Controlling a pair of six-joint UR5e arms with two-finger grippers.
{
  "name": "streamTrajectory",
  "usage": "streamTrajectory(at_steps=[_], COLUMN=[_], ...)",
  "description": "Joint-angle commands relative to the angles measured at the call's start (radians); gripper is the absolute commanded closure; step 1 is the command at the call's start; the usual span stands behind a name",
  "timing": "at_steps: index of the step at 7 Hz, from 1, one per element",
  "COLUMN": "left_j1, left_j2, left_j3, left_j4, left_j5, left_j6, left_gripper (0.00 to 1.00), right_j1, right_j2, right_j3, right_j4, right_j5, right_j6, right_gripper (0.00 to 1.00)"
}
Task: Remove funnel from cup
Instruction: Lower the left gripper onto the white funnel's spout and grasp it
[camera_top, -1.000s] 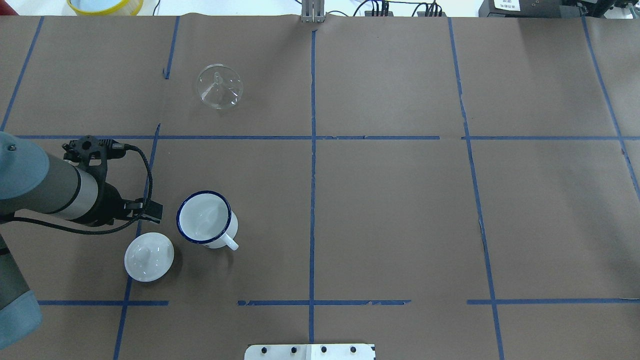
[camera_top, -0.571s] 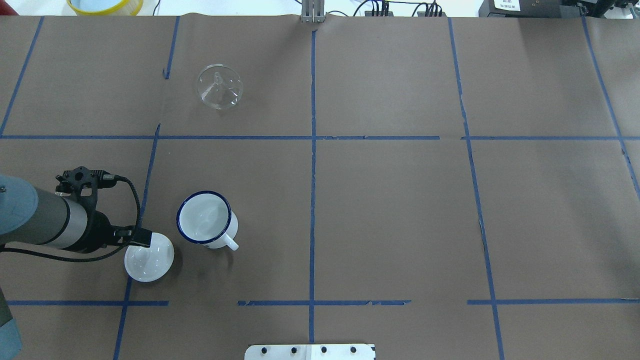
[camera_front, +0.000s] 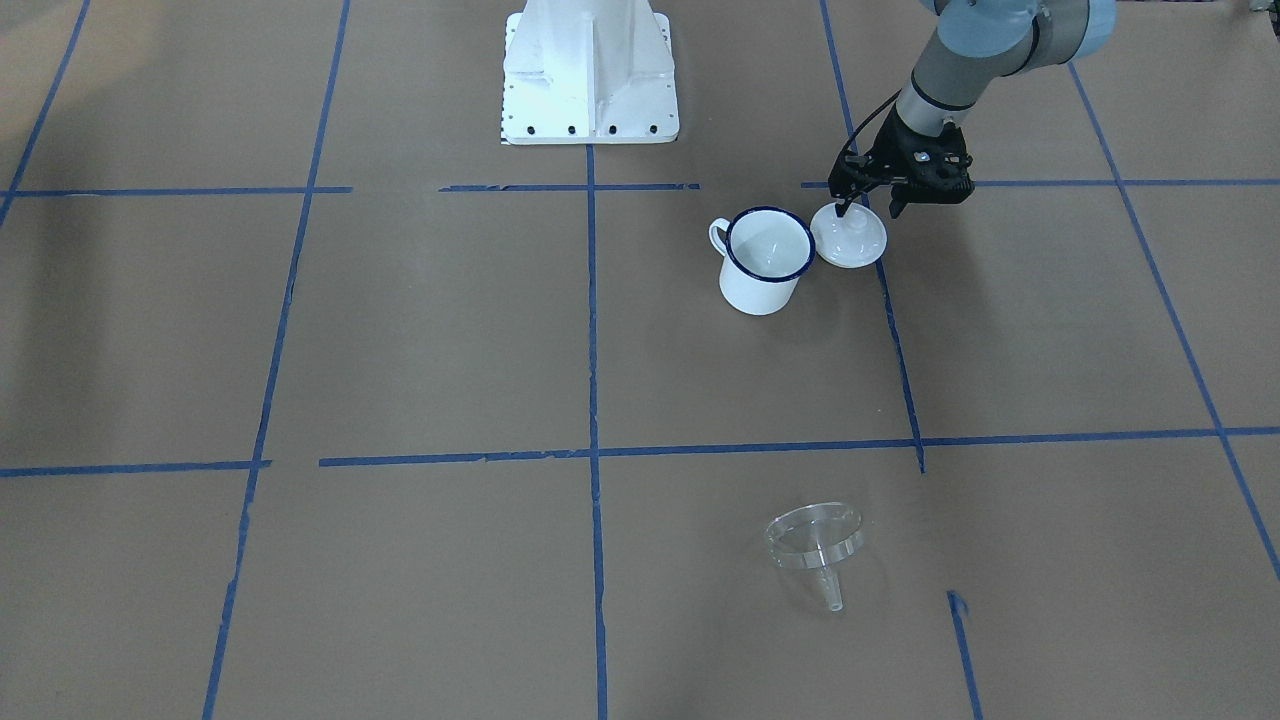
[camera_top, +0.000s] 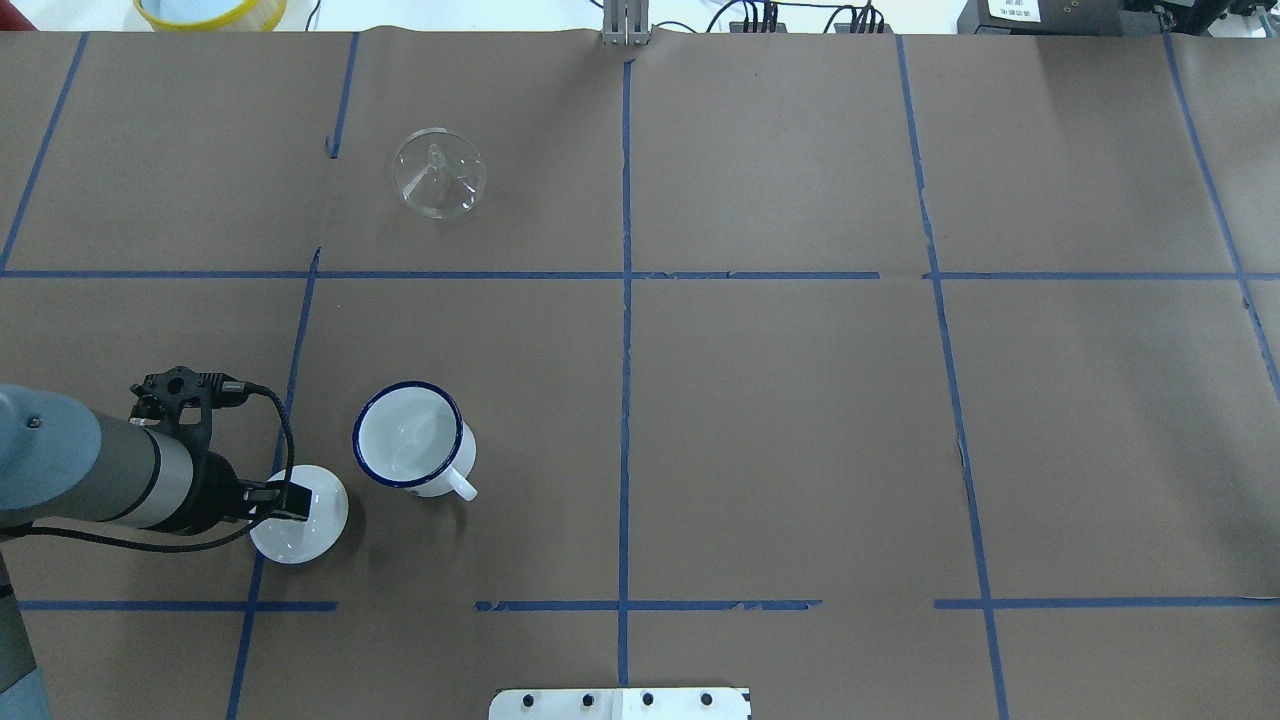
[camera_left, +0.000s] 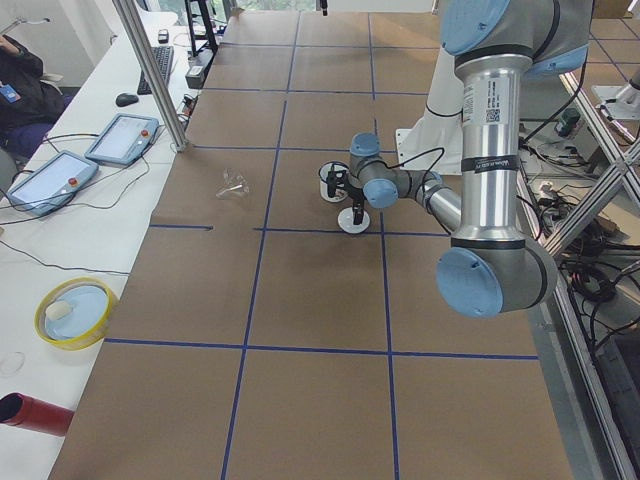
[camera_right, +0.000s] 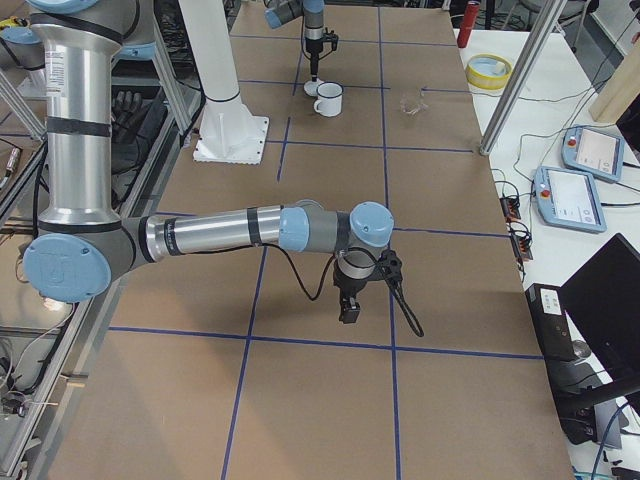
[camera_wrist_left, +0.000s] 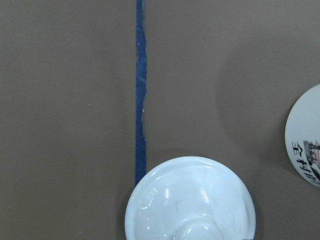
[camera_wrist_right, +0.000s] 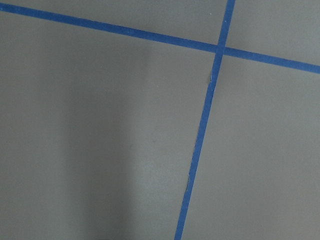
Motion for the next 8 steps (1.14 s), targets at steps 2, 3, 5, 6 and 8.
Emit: streamTrajectory(at_steps=[2, 3, 5, 6, 8], left_j1=[0.001, 0.001, 0.001, 0.001, 0.001], left_j2=[-0.017, -0.017, -0.020, -0.021, -0.021], left_j3=[0.007, 0.015, 0.018, 0.018, 0.015], left_j4=[0.003, 0.003, 0.003, 0.003, 0.003], left_j5=[0.001, 0.001, 0.003, 0.001, 0.003], left_j6=[-0.001, -0.001, -0.001, -0.001, -0.001], left_gripper=[0.29, 0.30, 0.36, 0.45, 0.85], right_j1=[0.000, 0.000, 0.000, 0.000, 0.000], right_j2=[0.000, 0.000, 0.000, 0.000, 0.000], right_j3=[0.001, 0.001, 0.001, 0.001, -0.001], right_j4=[0.000, 0.000, 0.000, 0.000, 0.000], right_j5=[0.000, 0.000, 0.000, 0.000, 0.000], right_j6=[0.000, 0.000, 0.000, 0.000, 0.000], right_gripper=[0.00, 0.00, 0.00, 0.00, 0.00])
